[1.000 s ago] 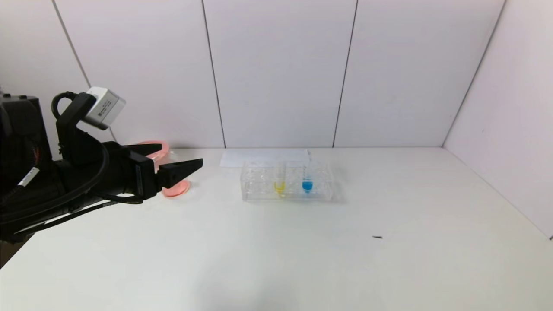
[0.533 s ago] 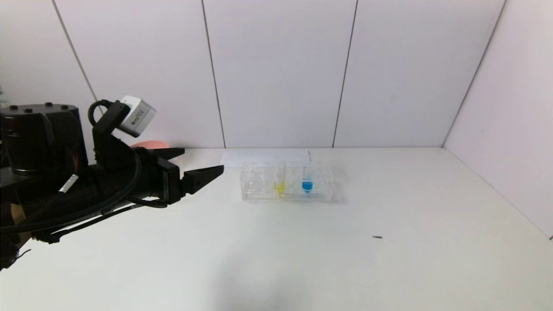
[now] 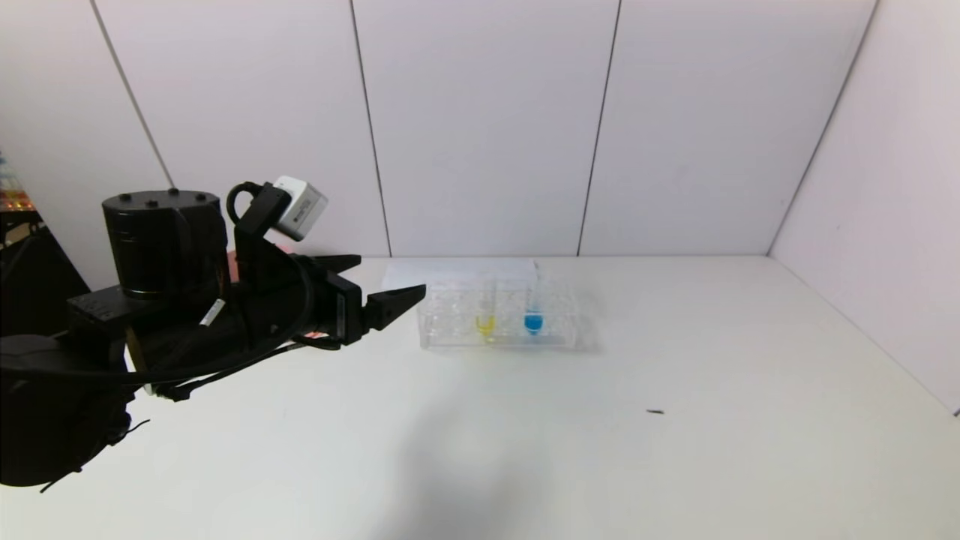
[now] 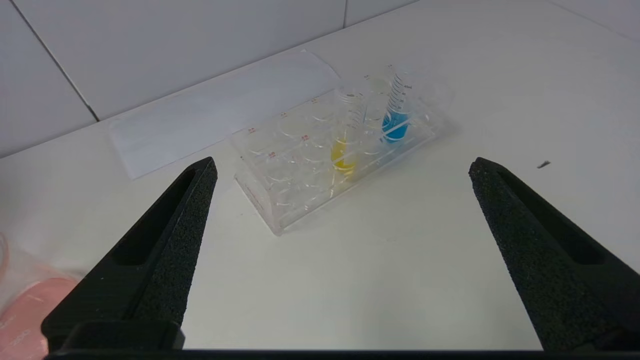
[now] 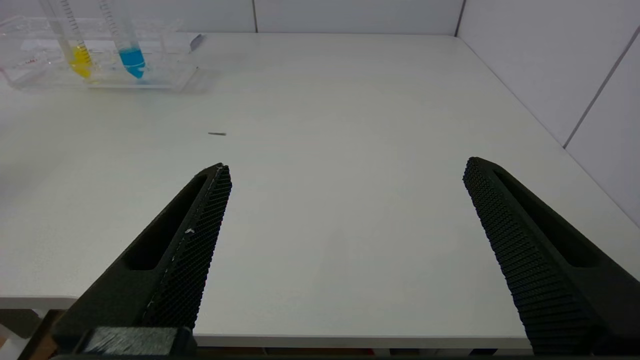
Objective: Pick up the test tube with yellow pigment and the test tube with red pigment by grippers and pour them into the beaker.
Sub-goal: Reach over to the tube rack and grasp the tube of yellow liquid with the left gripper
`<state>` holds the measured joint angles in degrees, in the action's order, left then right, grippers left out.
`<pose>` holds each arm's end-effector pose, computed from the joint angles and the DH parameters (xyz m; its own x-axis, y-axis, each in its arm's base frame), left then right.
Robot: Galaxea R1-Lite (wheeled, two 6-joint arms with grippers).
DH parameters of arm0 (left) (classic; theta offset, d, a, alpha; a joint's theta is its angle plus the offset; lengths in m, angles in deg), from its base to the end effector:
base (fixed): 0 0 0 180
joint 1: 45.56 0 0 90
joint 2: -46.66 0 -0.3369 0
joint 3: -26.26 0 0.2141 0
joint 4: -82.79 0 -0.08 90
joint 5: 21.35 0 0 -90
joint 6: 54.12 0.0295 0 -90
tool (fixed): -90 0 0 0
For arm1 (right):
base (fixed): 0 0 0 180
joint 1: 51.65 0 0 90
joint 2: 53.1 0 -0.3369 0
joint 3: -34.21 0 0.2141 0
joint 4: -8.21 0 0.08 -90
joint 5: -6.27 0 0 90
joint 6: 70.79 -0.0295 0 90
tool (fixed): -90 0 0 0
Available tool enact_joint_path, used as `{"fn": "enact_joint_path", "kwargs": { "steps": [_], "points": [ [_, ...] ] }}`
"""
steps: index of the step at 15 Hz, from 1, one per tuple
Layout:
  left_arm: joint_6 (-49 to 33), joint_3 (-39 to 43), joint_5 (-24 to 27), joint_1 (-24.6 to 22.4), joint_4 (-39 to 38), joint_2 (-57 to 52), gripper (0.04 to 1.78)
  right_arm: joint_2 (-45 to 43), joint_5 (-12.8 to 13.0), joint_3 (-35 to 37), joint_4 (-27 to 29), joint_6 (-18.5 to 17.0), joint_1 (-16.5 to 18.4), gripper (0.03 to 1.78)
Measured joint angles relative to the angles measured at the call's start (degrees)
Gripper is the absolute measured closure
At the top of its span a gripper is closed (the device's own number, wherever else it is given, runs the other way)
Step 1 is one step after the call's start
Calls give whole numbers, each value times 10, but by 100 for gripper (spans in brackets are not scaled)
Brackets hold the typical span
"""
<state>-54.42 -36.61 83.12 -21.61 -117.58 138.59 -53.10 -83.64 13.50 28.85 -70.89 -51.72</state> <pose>0.2765 -0.1309 0.2163 0.7733 -0.6169 -0.1463 0.6181 0.7850 -0.0429 -0.0271 -0.0001 0.0758 1.0000 -0.0003 0.0012 0.0003 1.0000 0.0017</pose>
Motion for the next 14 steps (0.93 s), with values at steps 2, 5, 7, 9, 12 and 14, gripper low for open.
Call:
{"fn": "enact_joint_path", "kwargs": {
  "steps": [2, 5, 7, 9, 12, 14],
  "points": [
    [-4, -17, 0, 8, -4, 24, 6, 0, 0, 0, 0, 0, 0, 11],
    [-13, -40, -4, 23, -5, 59, 6, 0, 0, 0, 0, 0, 0, 11],
    [-14, -56, -26, 36, -6, 84, 6, 0, 0, 0, 0, 0, 0, 11],
    [-14, -70, -52, 48, -14, 106, 6, 0, 0, 0, 0, 0, 0, 11],
    [-17, -89, -92, 69, -46, 147, 6, 0, 0, 0, 0, 0, 0, 11],
    [-25, -106, -103, 83, -51, 173, 6, 0, 0, 0, 0, 0, 0, 11]
  ]
}}
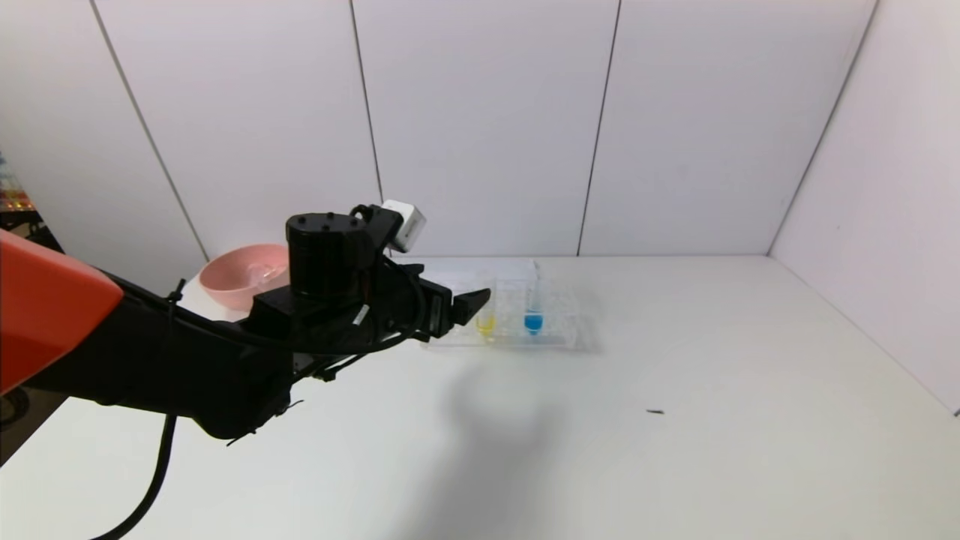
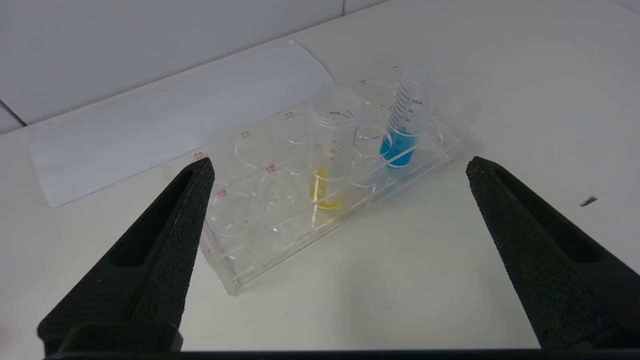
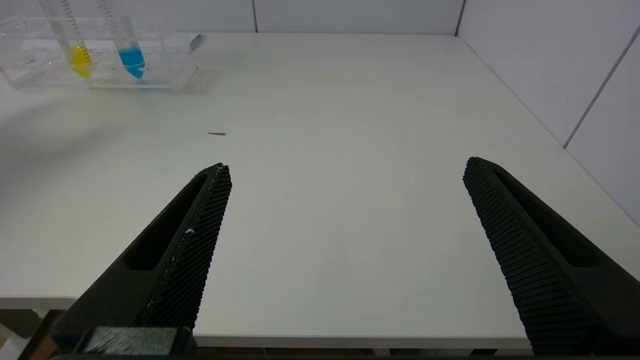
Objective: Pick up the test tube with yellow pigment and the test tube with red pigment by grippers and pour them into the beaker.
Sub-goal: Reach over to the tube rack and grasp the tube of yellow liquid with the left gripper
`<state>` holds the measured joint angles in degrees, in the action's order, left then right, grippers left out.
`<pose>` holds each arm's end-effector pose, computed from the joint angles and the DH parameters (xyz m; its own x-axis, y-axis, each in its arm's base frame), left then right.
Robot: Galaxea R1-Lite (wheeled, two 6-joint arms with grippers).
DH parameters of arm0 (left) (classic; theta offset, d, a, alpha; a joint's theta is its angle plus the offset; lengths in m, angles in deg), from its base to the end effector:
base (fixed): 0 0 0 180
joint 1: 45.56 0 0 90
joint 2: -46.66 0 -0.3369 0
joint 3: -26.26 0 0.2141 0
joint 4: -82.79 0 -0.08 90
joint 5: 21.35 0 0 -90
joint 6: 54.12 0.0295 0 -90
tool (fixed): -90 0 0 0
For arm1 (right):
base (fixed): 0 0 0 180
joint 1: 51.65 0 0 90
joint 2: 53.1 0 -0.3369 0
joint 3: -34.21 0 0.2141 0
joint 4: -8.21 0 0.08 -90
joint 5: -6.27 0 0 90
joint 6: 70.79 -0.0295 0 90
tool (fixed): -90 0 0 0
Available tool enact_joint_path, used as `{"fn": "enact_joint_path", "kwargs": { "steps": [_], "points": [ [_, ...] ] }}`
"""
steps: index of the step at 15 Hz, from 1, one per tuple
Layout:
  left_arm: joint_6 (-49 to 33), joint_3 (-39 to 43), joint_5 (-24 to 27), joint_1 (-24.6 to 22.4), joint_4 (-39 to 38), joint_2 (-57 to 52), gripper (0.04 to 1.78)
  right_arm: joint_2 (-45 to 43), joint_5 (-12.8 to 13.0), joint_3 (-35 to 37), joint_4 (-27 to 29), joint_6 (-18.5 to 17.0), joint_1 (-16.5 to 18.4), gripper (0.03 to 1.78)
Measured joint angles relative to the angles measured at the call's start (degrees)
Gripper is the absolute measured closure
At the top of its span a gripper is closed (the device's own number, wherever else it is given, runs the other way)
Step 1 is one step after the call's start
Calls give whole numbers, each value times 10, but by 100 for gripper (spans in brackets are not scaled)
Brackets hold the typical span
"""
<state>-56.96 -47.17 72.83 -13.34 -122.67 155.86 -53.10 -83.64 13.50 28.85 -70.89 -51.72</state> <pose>0.3306 -0.2109 0.1734 0.7913 -0.5848 -0.1785 0.5842 0.8093 -0.0618 -0.0271 -0.0001 0.0758 1.0000 -0.0003 0.0012 0.0003 1.0000 0.0017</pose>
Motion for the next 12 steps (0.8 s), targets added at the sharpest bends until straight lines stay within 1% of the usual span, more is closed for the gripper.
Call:
{"fn": "enact_joint_path", "kwargs": {
  "steps": [8, 12],
  "points": [
    [-3, -74, -72, 27, -2, 86, 6, 0, 0, 0, 0, 0, 0, 11],
    [-3, -118, -128, 41, -2, 124, 6, 0, 0, 0, 0, 0, 0, 11]
  ]
}}
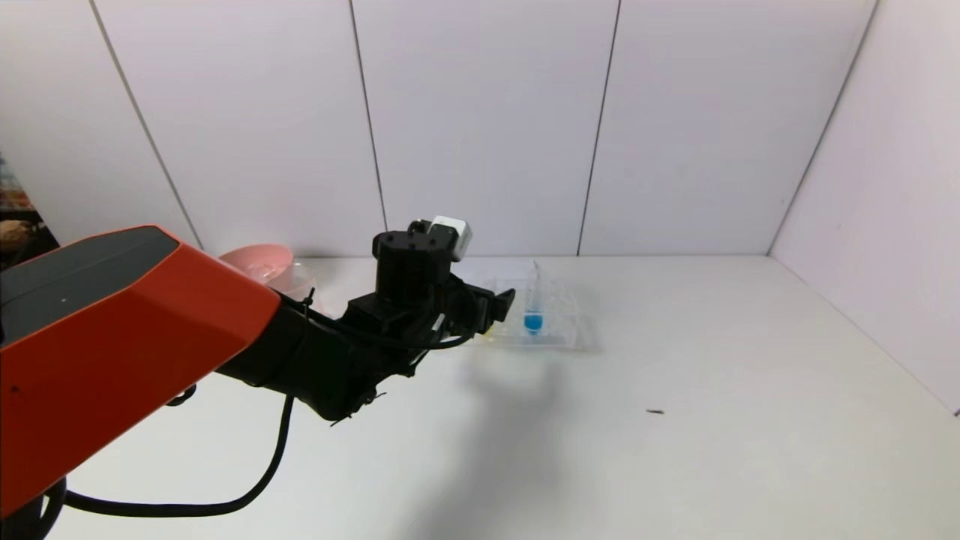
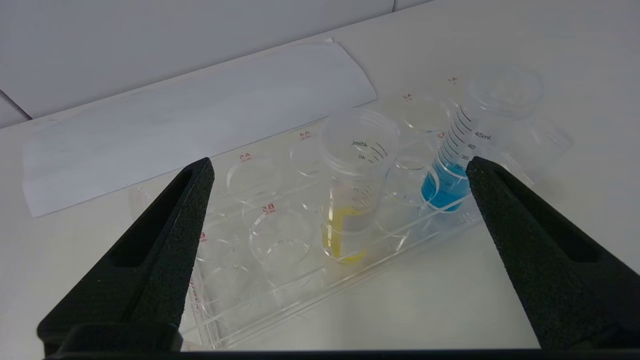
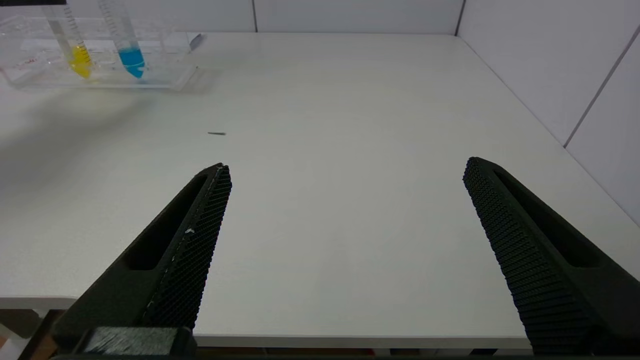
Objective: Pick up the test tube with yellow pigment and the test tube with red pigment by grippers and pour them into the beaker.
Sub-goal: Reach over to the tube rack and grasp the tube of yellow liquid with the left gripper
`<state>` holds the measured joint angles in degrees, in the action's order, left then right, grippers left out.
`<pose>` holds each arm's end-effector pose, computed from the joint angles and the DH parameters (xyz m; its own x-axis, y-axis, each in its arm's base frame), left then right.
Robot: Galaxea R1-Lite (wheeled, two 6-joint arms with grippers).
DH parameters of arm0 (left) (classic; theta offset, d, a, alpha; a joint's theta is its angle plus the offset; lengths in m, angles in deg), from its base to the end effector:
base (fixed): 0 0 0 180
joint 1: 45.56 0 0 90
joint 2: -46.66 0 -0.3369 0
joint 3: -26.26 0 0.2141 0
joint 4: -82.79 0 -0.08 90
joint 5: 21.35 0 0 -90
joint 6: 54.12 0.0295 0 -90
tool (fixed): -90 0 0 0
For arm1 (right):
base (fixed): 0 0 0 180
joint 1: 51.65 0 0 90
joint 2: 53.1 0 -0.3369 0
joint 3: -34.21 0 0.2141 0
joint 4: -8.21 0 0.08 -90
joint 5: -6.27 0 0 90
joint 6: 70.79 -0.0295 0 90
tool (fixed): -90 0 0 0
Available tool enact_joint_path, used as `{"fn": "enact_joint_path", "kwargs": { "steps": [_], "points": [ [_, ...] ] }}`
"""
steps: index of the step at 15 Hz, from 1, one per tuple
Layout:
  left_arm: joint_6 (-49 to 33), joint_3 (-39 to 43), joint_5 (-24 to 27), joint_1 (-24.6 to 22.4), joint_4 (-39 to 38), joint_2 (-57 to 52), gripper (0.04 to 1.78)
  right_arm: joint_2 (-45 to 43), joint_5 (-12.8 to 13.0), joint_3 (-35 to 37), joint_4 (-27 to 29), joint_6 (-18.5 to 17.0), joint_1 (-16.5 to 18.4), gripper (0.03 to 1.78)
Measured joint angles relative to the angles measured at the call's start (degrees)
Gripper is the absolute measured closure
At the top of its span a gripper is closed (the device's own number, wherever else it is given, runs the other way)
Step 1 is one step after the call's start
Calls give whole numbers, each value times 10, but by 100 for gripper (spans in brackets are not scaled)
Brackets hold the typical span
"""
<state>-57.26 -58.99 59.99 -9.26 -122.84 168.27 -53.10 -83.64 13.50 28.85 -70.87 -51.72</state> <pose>0.3703 -0.2665 0.1397 0.8719 -0.4537 -0.1841 0.4571 0.8890 -0.0258 -0.0271 -0.0001 0.0758 1.0000 -0.0003 0.0012 0.0003 1.0000 0.0014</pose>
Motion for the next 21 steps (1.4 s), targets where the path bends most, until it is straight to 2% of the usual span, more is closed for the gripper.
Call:
{"fn": "enact_joint_path", "kwargs": {
  "steps": [7, 21],
  "points": [
    [0, -35, -27, 10, 0, 39, 6, 0, 0, 0, 0, 0, 0, 11],
    [2, -69, -40, 5, -1, 72, 6, 0, 0, 0, 0, 0, 0, 11]
  ]
}}
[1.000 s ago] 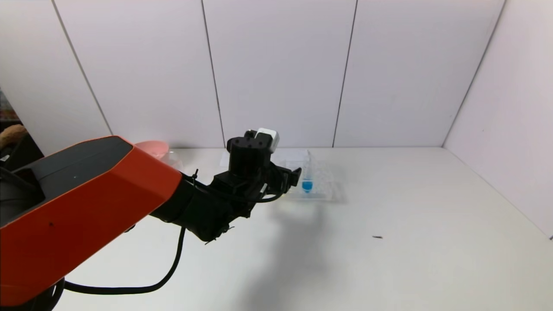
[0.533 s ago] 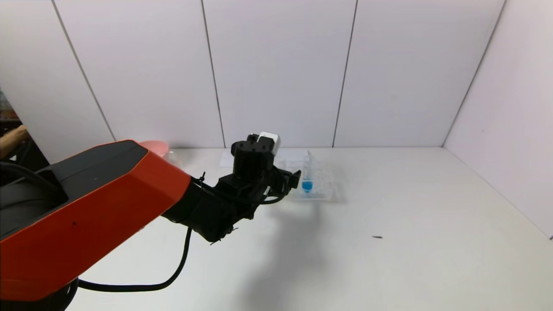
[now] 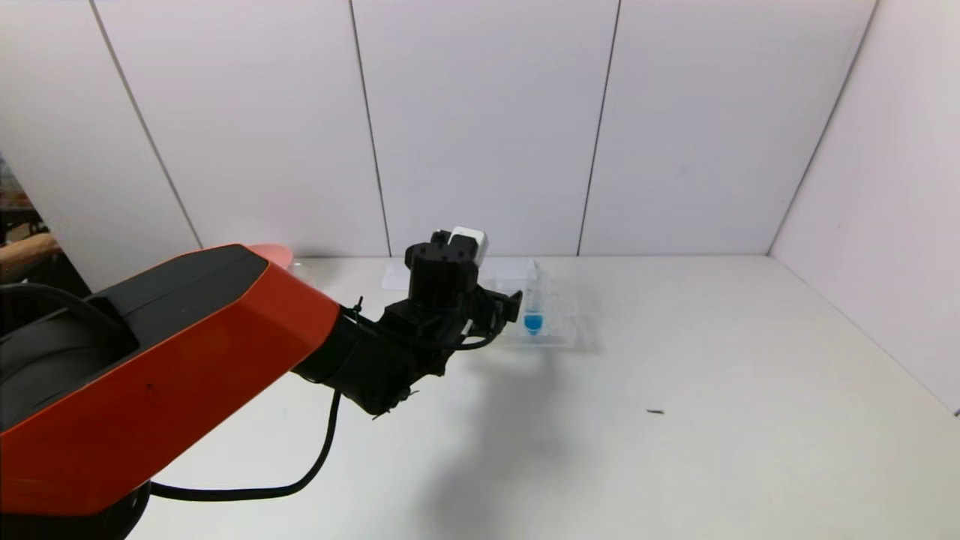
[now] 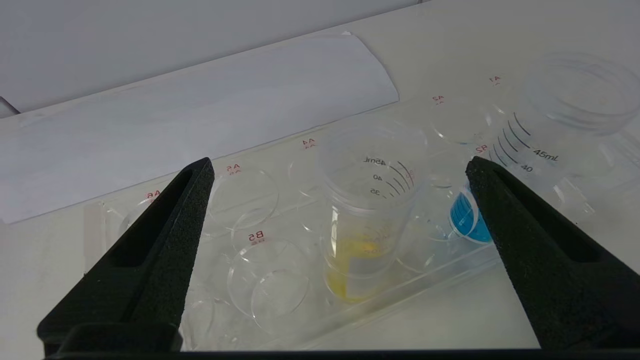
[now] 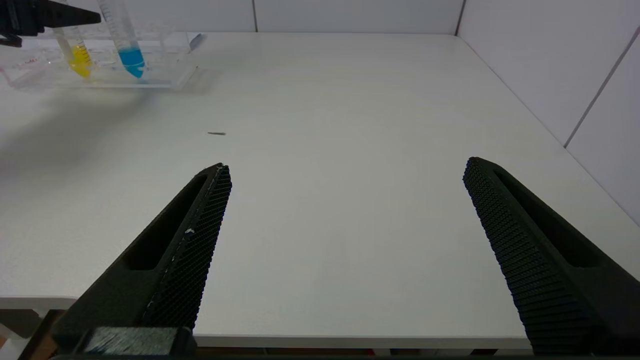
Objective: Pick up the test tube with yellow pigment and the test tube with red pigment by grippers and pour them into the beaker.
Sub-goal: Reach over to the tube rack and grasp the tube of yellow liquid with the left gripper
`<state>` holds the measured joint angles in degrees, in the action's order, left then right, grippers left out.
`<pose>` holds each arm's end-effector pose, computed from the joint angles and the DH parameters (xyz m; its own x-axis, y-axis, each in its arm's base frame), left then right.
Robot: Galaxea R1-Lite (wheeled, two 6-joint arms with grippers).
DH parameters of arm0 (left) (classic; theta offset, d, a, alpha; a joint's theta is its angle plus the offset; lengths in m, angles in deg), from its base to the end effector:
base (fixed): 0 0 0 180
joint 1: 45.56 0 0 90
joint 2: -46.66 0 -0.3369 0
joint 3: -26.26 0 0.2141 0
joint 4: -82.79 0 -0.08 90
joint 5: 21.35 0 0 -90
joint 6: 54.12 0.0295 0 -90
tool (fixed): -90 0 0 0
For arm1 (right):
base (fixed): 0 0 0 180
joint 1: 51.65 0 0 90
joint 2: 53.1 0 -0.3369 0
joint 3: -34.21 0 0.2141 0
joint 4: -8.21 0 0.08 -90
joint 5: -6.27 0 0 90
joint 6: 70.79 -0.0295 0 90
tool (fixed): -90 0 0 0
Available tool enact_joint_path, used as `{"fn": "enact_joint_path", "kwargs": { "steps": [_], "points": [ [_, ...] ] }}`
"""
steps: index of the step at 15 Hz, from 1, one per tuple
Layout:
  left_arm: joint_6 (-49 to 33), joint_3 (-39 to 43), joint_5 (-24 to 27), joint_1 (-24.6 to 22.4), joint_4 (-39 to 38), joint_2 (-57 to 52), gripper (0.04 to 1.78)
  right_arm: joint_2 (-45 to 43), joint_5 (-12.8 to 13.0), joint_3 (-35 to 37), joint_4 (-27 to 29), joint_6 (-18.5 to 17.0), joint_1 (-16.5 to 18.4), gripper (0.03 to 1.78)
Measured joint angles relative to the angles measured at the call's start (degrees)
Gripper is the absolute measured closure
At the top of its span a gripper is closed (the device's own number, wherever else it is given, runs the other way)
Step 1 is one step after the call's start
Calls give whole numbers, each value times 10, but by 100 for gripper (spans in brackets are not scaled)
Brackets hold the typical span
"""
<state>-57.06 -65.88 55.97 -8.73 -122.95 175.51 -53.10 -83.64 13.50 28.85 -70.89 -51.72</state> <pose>0.3959 -0.2884 0.1137 0.8982 -0.3984 -0.1857 0.4040 0.9147 -0.0086 -0.0271 -0.0001 0.0758 1.0000 -0.0003 0.0012 0.0003 1.0000 0.0017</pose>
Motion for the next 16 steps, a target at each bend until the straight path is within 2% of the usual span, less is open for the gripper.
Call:
{"fn": "enact_joint_path", "kwargs": {
  "steps": [3, 5, 8, 12, 16],
  "points": [
    [0, -2, 0, -2, -3, 5, 8, 0, 0, 0, 0, 0, 0, 11],
    [2, -3, 1, -4, -3, 8, 21, 0, 0, 0, 0, 0, 0, 11],
    [3, -6, 1, -5, -3, 9, 60, 0, 0, 0, 0, 0, 0, 11],
    [3, -7, 4, -5, -2, 10, 131, 0, 0, 0, 0, 0, 0, 11],
    [3, -6, 4, -5, -3, 10, 135, 0, 0, 0, 0, 0, 0, 11]
  ]
}}
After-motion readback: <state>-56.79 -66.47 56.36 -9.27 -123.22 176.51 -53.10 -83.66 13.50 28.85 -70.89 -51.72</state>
